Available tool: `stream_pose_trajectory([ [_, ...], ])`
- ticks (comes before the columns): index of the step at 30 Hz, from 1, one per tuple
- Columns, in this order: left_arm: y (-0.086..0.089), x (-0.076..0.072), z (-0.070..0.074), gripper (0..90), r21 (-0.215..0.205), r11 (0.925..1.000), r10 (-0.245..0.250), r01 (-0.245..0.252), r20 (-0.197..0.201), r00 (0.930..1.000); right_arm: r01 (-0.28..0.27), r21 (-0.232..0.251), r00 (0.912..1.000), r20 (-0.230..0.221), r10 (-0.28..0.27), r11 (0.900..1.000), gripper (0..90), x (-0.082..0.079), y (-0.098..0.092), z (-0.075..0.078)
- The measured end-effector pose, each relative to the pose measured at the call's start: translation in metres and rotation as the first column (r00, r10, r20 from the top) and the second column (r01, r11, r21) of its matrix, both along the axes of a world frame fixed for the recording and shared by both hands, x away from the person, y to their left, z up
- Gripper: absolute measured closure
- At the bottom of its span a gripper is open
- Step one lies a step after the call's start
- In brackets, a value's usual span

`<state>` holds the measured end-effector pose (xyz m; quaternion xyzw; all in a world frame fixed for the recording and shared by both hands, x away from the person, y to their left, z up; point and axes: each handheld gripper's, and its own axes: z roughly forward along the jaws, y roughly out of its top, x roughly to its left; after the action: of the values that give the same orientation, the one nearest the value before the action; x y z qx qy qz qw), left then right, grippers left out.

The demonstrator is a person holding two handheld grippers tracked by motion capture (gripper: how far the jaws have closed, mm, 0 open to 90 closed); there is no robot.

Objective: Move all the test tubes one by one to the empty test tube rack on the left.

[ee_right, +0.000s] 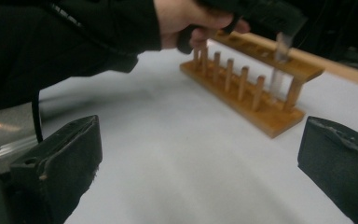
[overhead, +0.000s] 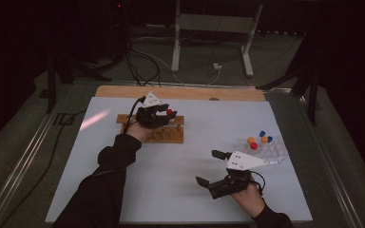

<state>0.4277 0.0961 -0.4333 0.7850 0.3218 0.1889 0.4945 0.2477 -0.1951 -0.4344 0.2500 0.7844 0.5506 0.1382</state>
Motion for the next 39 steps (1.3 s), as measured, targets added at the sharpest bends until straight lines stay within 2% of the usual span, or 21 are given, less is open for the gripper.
stream_pose_trajectory([
  [2, 0.001, -0.003, 0.007, 37.3, -0.011, 0.9998, 0.015, -0.015, 0.0, 0.9999, 0.008, 0.003, 0.9999, 0.01, -0.008, 1.0, 0.0, 0.0, -0.003, 0.003],
  [3, 0.003, -0.005, 0.01, 35.6, -0.023, 0.9997, 0.006, -0.006, 0.002, 1.0, 0.014, 0.01, 0.9997, 0.018, -0.014, 1.0, 0.0, -0.001, -0.007, 0.007],
  [4, 0.004, -0.008, 0.013, 26.5, -0.042, 0.9991, 0.001, -0.001, 0.006, 1.0, 0.035, 0.006, 0.9987, 0.036, -0.035, 0.999, 0.0, -0.001, -0.015, 0.014],
  [5, 0.005, -0.011, 0.017, 26.5, -0.055, 0.9985, -0.01, 0.01, 0.003, 0.9999, 0.035, 0.006, 0.9987, 0.036, -0.035, 0.999, 0.0, -0.001, -0.015, 0.014],
  [7, 0.006, -0.016, 0.022, 18.1, -0.085, 0.9957, -0.037, 0.036, 0.0, 0.9993, 0.066, -0.005, 0.9963, 0.056, -0.066, 0.998, 0.0, -0.002, -0.026, 0.021],
  [10, 0.006, -0.027, 0.029, 8.0, -0.094, 0.9929, -0.073, 0.073, 0.003, 0.9973, 0.141, -0.013, 0.9881, 0.063, -0.14, 0.99, 0.0, -0.002, -0.05, 0.03],
  [11, 0.005, -0.031, 0.031, 8.0, -0.08, 0.9941, -0.073, 0.073, 0.002, 0.9973, 0.141, -0.013, 0.9881, 0.063, -0.14, 0.99, 0.0, -0.002, -0.05, 0.03],
  [12, 0.005, -0.035, 0.032, 2.5, -0.072, 0.9943, -0.079, 0.079, 0.002, 0.9969, 0.181, -0.017, 0.9814, 0.069, -0.179, 0.983, 0.0, -0.002, -0.061, 0.032],
  [14, 0.004, -0.043, 0.034, 2.1, -0.071, 0.993, -0.095, 0.094, -0.007, 0.9955, 0.201, -0.014, 0.9773, 0.072, -0.2, 0.979, 0.0, -0.001, -0.066, 0.033],
  [15, 0.005, -0.048, 0.034, 2.1, -0.081, 0.991, -0.107, 0.106, -0.007, 0.9942, 0.243, -0.004, 0.9671, 0.076, -0.242, 0.97, 0.0, -0.001, -0.076, 0.034],
  [17, 0.006, -0.057, 0.034, 2.1, -0.087, 0.9889, -0.121, 0.12, -0.005, 0.9926, 0.258, 0.003, 0.9632, 0.076, -0.258, 0.966, 0.0, -0.001, -0.08, 0.034],
  [18, 0.007, -0.061, 0.034, 2.1, -0.096, 0.9865, -0.134, 0.133, -0.006, 0.9909, 0.279, 0.002, 0.9574, 0.079, -0.278, 0.96, 0.0, -0.001, -0.084, 0.033],
  [19, 0.008, -0.066, 0.033, 2.1, -0.101, 0.9851, -0.14, 0.139, -0.002, 0.9901, 0.319, -0.015, 0.9448, 0.084, -0.317, 0.948, 0.0, 0.0, -0.089, 0.03],
  [20, 0.009, -0.07, 0.032, 2.1, -0.104, 0.9835, -0.149, 0.148, -0.001, 0.9888, 0.335, -0.015, 0.9397, 0.078, -0.333, 0.942, 0.0, 0.0, -0.092, 0.028],
  [23, 0.012, -0.083, 0.029, 2.1, -0.111, 0.9791, -0.172, 0.171, 0.003, 0.9851, 0.356, -0.036, 0.9331, 0.067, -0.353, 0.934, 0.0, 0.001, -0.097, 0.022],
  [25, 0.015, -0.09, 0.025, 2.1, -0.114, 0.9776, -0.178, 0.177, 0.003, 0.9841, 0.386, -0.056, 0.9218, 0.063, -0.383, 0.921, 5.9, 0.001, -0.102, 0.014],
  [29, 0.018, -0.103, 0.019, 2.1, -0.112, 0.9767, -0.184, 0.183, 0.002, 0.9828, 0.433, -0.083, 0.9012, 0.026, -0.433, 0.897, 9.1, 0.005, -0.111, 0.0],
  [31, 0.019, -0.108, 0.017, 2.1, -0.11, 0.9763, -0.187, 0.186, 0.007, 0.9824, 0.455, -0.091, 0.89, 0.017, -0.456, 0.886, 18.9, 0.008, -0.115, -0.005],
  [33, 0.019, -0.113, 0.016, 2.1, -0.12, 0.9729, -0.199, 0.198, 0.008, 0.98, 0.482, -0.095, 0.876, 0.023, -0.482, 0.871, 22.4, 0.01, -0.117, -0.01],
  [35, 0.018, -0.117, 0.015, 2.1, -0.115, 0.9701, -0.214, 0.214, 0.007, 0.9767, 0.499, -0.109, 0.8646, 0.0, -0.502, 0.859, 29.6, 0.013, -0.119, -0.016],
  [39, 0.016, -0.124, 0.014, 2.1, -0.111, 0.9665, -0.232, 0.231, 0.011, 0.9727, 0.499, -0.123, 0.8636, -0.013, -0.504, 0.858, 37.8, 0.016, -0.117, -0.02],
])
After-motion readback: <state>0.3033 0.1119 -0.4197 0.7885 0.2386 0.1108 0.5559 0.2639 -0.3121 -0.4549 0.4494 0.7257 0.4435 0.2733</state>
